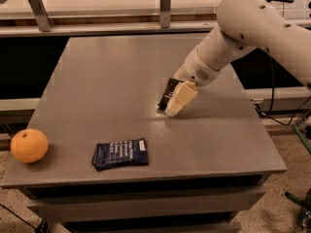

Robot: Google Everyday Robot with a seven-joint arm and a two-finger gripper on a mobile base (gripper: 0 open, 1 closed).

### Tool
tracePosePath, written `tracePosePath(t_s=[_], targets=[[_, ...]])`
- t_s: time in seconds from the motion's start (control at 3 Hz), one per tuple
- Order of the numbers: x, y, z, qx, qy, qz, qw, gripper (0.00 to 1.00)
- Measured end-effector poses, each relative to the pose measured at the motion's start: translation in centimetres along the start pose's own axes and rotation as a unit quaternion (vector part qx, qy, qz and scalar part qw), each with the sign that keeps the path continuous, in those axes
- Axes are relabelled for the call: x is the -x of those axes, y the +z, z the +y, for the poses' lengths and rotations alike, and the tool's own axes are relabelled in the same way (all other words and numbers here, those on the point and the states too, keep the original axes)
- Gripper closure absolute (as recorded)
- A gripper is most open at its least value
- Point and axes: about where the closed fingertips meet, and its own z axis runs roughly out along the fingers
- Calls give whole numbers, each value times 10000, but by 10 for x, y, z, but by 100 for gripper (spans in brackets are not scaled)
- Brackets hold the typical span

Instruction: Move rxbar chocolate near orange

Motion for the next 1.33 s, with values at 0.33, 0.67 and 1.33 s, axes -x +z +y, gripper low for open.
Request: tracePosePath(t_s=[0.33, 0.67, 1.33], targets=[[-1, 6, 4, -58, -95, 63, 9999, 43], [1, 3, 4, -65, -106, 70, 9999, 67], [3, 2, 4, -51, -113, 73, 9999, 100]])
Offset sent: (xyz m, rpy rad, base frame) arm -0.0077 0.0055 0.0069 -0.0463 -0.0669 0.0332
